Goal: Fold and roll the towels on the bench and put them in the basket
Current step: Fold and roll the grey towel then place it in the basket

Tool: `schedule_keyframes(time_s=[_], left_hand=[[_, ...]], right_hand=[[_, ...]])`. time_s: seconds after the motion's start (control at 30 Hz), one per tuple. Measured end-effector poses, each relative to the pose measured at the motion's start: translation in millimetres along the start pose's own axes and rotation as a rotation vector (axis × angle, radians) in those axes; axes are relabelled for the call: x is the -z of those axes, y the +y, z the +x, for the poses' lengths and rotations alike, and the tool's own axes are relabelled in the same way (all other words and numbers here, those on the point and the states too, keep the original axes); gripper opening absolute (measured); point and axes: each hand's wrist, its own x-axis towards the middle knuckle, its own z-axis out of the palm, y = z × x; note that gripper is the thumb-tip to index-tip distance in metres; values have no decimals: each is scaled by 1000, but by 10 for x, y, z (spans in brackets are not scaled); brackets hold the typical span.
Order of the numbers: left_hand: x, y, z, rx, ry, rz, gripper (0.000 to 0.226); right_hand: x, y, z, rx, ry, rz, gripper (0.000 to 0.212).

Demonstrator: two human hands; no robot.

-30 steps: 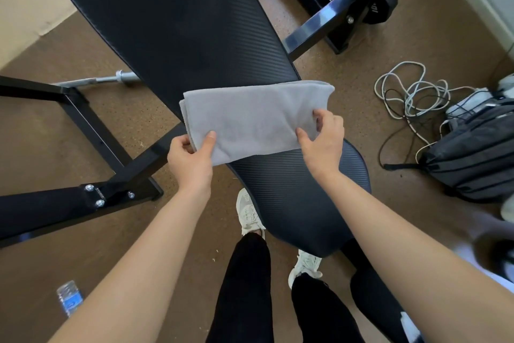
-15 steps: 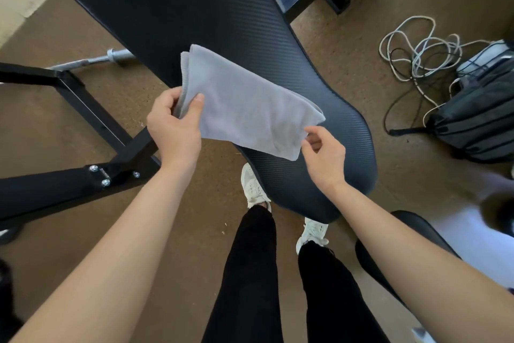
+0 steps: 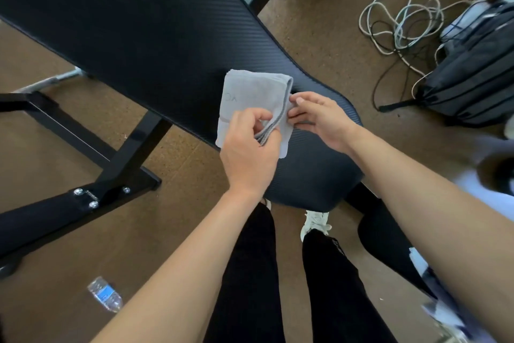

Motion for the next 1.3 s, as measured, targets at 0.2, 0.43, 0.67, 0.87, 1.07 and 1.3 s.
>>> schedule_keyframes(time_s=[0.2,0.43,0.67,0.87,1.07,1.3], left_hand=[[-438,-87,-113,-23,-96,100,17],[-655,-273,-75,-64,-243,139,17],[-337,-303,27,-229,-189,217,31],[11,-499,146,-23,-40,361,75],[-36,-549,95,67,-207,323,81],[-24,-627,201,-25,-268,133,44]], right_hand=[[104,7,34,-81,-103,65,72],[70,17,-22,17,-150,55,53],[-205,183,-40,269,375,-400,44],[-248,108,-26,544,511,-960,77],[-333,-128,35,542,190,-925,74],[-162,-17,6,282,23,-950,33]])
